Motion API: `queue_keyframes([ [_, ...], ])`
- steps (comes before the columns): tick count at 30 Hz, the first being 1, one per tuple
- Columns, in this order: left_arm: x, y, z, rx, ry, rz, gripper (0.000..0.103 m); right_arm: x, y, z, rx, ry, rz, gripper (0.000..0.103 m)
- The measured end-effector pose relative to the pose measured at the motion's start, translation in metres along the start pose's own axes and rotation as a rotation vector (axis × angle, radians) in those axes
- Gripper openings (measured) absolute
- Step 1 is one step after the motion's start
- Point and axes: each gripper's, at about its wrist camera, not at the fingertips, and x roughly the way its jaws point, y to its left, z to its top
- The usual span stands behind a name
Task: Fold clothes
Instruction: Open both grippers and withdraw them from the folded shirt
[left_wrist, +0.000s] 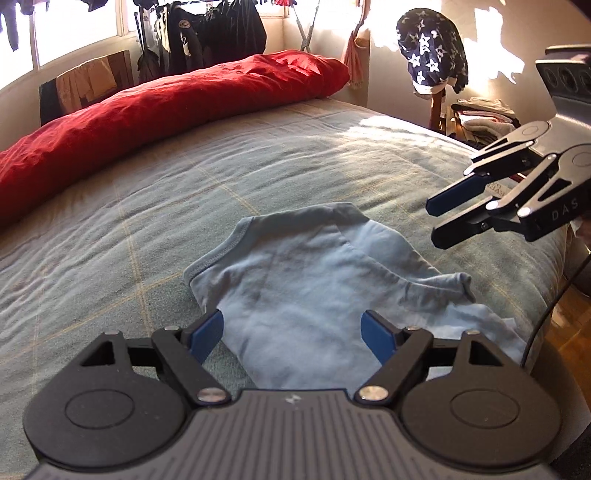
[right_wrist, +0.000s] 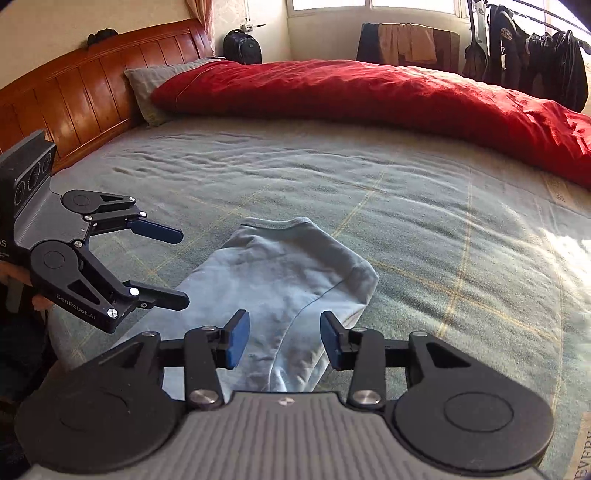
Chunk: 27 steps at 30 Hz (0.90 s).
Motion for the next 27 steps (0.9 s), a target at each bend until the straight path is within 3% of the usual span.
queue_keyframes([
  [8,-0.032,-0.044,-0.046,0.075,0.02,0.078,0.082,-0.014,0.043,-0.053,0.047,0.005,0.033,0.051],
  [14,-0.023,-0.057,-0.062,0.052,0.06,0.127,0.082,0.0,0.058,-0.09,0.097,0.048,0.011,0.051],
  [18,-0.028,-0.06,-0.062,0.031,0.049,0.145,0.082,-0.004,0.062,-0.1,0.123,0.019,-0.02,0.052],
  [20,-0.043,-0.064,-0.059,0.038,0.015,0.133,0.082,-0.014,0.068,-0.1,0.129,-0.021,0.0,0.052],
  [22,-0.055,-0.068,-0.057,0.034,-0.015,0.099,0.082,-0.024,0.073,-0.1,0.136,-0.062,0.019,0.061],
  [24,-0.058,-0.072,-0.057,0.02,-0.031,0.053,0.084,-0.019,0.077,-0.102,0.126,-0.054,0.016,0.063],
  [27,-0.04,-0.078,-0.063,-0.002,0.03,0.031,0.084,-0.003,0.08,-0.11,0.124,-0.008,-0.031,0.063],
])
